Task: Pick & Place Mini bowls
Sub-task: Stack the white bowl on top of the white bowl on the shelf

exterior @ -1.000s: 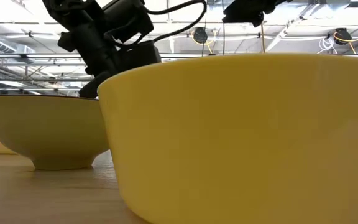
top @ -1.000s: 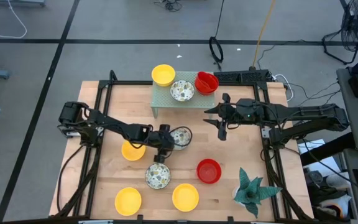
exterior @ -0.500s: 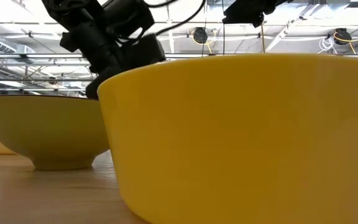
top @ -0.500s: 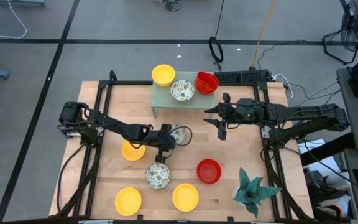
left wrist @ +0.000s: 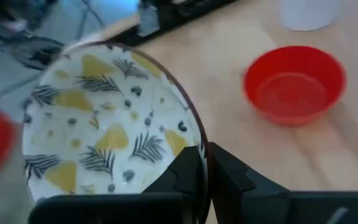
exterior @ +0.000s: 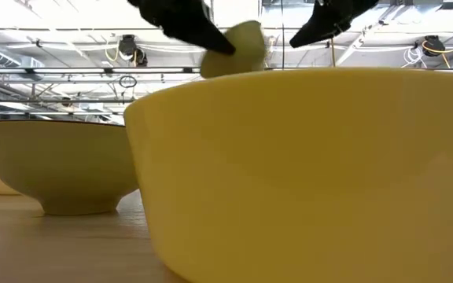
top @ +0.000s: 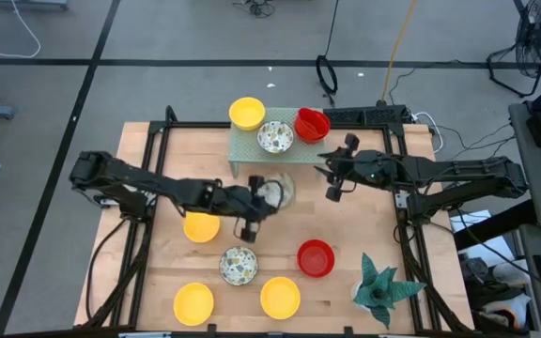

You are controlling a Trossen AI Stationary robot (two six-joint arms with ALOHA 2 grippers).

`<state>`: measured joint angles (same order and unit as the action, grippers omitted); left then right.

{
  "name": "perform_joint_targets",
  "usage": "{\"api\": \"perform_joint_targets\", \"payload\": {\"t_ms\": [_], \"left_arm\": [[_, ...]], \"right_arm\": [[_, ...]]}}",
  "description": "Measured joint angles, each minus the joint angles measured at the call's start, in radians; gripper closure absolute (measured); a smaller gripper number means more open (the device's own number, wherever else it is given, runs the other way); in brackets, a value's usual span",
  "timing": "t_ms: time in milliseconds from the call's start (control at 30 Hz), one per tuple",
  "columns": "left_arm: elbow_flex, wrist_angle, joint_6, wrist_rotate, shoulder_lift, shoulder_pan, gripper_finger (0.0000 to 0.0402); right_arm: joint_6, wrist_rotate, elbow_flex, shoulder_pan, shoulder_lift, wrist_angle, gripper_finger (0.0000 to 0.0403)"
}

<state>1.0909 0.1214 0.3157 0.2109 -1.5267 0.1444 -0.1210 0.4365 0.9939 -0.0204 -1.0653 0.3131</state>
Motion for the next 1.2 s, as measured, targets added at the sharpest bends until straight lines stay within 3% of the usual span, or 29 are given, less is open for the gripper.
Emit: {"api": "perform_joint_targets", "payload": {"t_ms": [200,467,633,800,1067,1200], "left_arm": [[0.084,0.042,0.036,0.119,0.052,-0.075,0.0391],[0.097,0.048,0.077,0.105,0.042,-0.234,0.0384],[0.097,0.048,0.062,0.02,0.041,-0.312,0.039],[0.097,0.049,0.049,-0.028,0.028,-0.347,0.0372],[0.095,0.064,0.05,-0.035,-0.006,-0.37,0.039],[0.096,0.042,0.069,-0.022,-0.012,-0.381,0.0368]], "right_arm": [[0.0,0.096,0.0,0.0,0.0,0.018,0.0259],[0.003,0.143,0.0,0.0,0.0,0.031,0.0259],[0.003,0.143,0.0,0.0,0.0,0.03,0.0259],[0.004,0.143,0.0,0.0,0.0,0.029,0.0259],[0.003,0.14,-0.026,0.0,0.001,-0.011,0.0259],[0.002,0.14,-0.057,0.0,0.0,-0.012,0.0259]]}}
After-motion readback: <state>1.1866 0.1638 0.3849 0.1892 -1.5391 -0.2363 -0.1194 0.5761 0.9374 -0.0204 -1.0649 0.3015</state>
